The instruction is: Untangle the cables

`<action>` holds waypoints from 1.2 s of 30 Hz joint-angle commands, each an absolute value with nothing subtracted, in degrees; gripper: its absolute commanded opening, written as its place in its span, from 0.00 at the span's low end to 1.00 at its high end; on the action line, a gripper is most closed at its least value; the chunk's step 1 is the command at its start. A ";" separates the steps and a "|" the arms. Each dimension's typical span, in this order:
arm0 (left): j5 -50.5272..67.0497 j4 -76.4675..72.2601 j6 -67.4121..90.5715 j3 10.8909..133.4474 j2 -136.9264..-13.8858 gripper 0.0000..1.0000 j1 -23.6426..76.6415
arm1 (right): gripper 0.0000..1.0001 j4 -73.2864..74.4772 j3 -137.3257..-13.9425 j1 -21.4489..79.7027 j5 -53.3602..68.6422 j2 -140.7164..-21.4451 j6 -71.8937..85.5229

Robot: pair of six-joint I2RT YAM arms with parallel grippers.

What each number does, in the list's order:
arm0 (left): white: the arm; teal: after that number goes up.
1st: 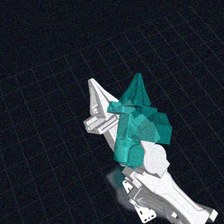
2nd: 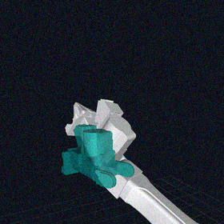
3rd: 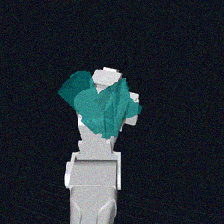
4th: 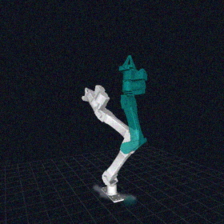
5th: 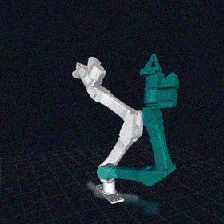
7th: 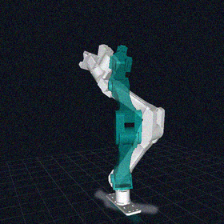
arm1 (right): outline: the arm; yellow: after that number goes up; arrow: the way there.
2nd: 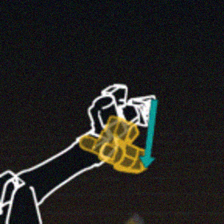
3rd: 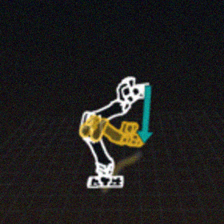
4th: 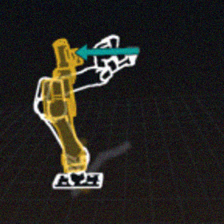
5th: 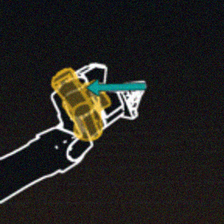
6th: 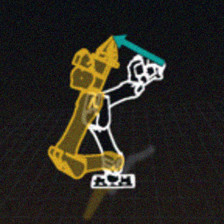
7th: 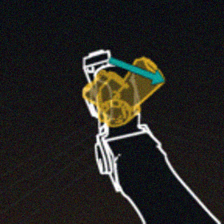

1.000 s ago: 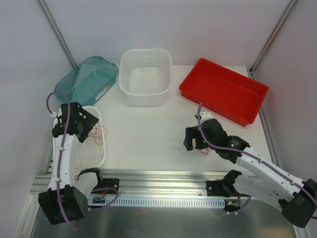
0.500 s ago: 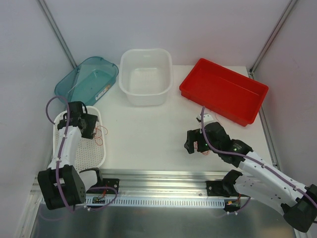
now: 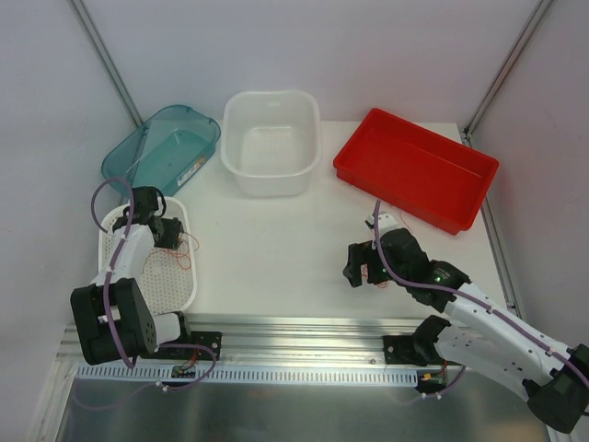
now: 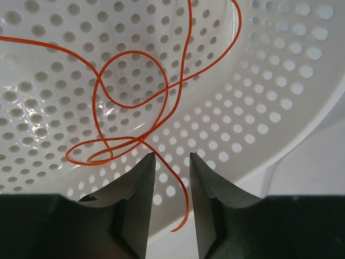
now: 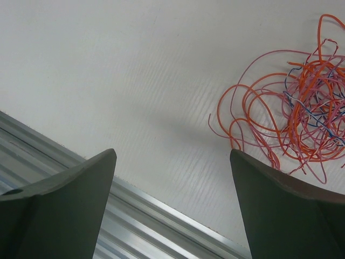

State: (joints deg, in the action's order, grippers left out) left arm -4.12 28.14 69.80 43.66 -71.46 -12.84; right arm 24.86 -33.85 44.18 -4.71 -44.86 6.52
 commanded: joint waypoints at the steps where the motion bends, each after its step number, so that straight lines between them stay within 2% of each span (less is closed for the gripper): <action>1: -4.57 27.16 70.49 42.63 -71.72 0.28 -13.18 | 0.92 25.14 -33.66 44.56 -5.27 -43.60 5.71; 4: -3.96 26.98 69.26 43.06 -70.58 0.07 -13.10 | 0.92 25.22 -33.75 44.47 -5.54 -43.59 5.89; 6: -4.04 27.24 68.03 43.16 -69.09 0.00 -13.18 | 0.92 25.14 -34.01 44.56 -5.62 -43.68 5.89; 16: -1.32 32.15 65.75 45.70 -58.89 0.00 -13.18 | 0.92 25.14 -34.63 44.47 -5.63 -44.21 6.33; 26: -2.90 39.81 50.74 57.46 -55.99 0.00 -13.80 | 0.92 26.89 -35.15 44.47 -6.77 -43.50 6.77; 31: -12.03 42.54 42.73 58.80 -56.34 0.00 -14.06 | 0.92 27.33 -35.24 44.56 -7.38 -43.77 7.21; 36: -20.11 41.75 37.10 54.32 -60.28 0.02 -14.06 | 0.92 28.56 -36.47 44.47 -8.70 -44.82 7.82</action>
State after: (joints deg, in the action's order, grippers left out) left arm -12.60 39.94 43.72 56.62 -57.60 -13.61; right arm 27.55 -33.85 44.18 -6.87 -44.56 6.92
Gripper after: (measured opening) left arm 0.019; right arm 0.916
